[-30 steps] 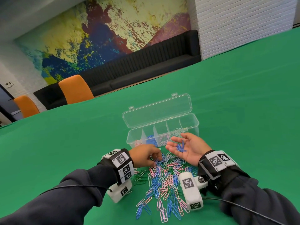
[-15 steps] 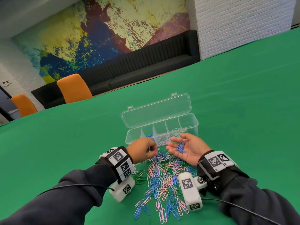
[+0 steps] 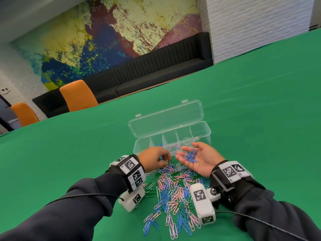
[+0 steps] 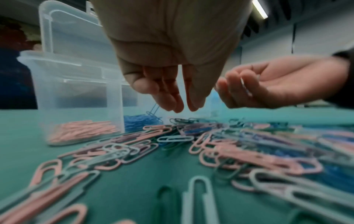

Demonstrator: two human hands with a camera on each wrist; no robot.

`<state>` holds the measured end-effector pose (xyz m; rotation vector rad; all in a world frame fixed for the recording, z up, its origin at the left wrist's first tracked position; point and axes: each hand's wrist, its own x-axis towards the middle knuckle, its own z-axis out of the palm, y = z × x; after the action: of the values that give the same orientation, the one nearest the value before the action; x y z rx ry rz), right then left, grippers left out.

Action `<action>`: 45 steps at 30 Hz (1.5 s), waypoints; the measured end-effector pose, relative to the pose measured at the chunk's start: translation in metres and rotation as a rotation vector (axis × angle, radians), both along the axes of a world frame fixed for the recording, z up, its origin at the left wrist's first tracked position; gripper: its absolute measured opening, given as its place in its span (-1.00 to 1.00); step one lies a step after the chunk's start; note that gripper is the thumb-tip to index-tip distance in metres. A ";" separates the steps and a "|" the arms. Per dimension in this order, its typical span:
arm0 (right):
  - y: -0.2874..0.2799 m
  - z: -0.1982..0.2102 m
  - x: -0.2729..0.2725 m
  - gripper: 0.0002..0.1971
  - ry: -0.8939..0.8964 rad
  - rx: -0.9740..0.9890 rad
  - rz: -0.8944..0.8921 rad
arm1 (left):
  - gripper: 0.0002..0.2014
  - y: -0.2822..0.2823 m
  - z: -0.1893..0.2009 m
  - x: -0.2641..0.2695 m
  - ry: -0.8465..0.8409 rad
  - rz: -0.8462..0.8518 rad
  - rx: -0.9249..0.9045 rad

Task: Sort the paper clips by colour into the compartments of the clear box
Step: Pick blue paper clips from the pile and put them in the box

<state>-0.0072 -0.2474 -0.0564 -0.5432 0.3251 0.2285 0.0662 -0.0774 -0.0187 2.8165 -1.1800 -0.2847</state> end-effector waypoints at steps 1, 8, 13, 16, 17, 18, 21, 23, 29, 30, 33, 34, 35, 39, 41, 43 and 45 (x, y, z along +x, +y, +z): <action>0.000 0.000 0.000 -0.63 0.001 -0.003 -0.007 | -0.80 -0.002 0.000 0.000 -0.013 -0.019 0.047; -0.003 0.002 -0.002 -0.64 0.002 -0.013 -0.038 | -0.86 -0.016 -0.006 0.001 -0.079 -0.093 0.210; -0.003 -0.001 0.000 -0.64 0.000 -0.061 -0.043 | -0.92 -0.013 -0.002 0.001 -0.045 -0.053 0.073; -0.003 -0.004 0.002 -0.66 0.013 -0.099 -0.038 | -0.95 -0.016 0.007 -0.005 -0.036 -0.046 -0.093; -0.002 -0.005 0.003 -0.66 0.020 -0.104 -0.035 | -0.96 -0.018 0.011 -0.007 -0.025 -0.038 -0.170; -0.002 -0.006 0.004 -0.66 0.027 -0.103 -0.030 | -0.96 -0.021 0.014 -0.009 -0.010 -0.026 -0.252; -0.001 -0.007 0.004 -0.64 0.037 -0.067 -0.013 | -0.93 -0.027 0.020 -0.015 0.076 0.029 -0.461; 0.000 -0.007 0.003 -0.63 0.040 -0.037 -0.010 | -0.89 -0.026 0.020 -0.015 0.098 0.060 -0.489; -0.001 -0.006 0.003 -0.64 0.029 -0.013 -0.016 | -0.86 -0.003 0.009 -0.005 0.033 0.024 -0.065; -0.001 -0.006 0.003 -0.64 0.027 -0.015 -0.015 | -0.83 0.001 0.005 -0.004 0.039 0.012 0.026; -0.001 -0.005 0.003 -0.64 0.024 -0.011 -0.017 | -0.79 0.009 -0.006 -0.001 0.033 -0.007 0.172; -0.002 -0.004 0.002 -0.65 0.022 -0.010 -0.019 | -0.81 0.011 -0.008 -0.001 0.032 -0.001 0.184; -0.002 -0.004 0.001 -0.65 0.019 -0.009 -0.021 | -0.84 0.014 -0.011 -0.001 0.033 0.008 0.190; -0.001 -0.005 0.002 -0.65 0.018 -0.022 -0.022 | -0.88 0.019 -0.011 -0.001 0.053 0.021 0.170; -0.001 -0.005 0.002 -0.65 0.017 -0.029 -0.021 | -0.88 0.020 -0.008 -0.001 0.057 0.031 0.154; -0.001 -0.005 0.002 -0.65 0.015 -0.030 -0.021 | -0.87 0.021 -0.005 -0.001 0.061 0.038 0.168; -0.002 -0.005 0.002 -0.66 0.013 -0.031 -0.023 | -0.87 0.023 -0.002 -0.002 0.070 0.022 0.238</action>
<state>-0.0047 -0.2489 -0.0613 -0.5680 0.3482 0.2050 0.0645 -0.0547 -0.0206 2.9884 -1.1709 -0.5514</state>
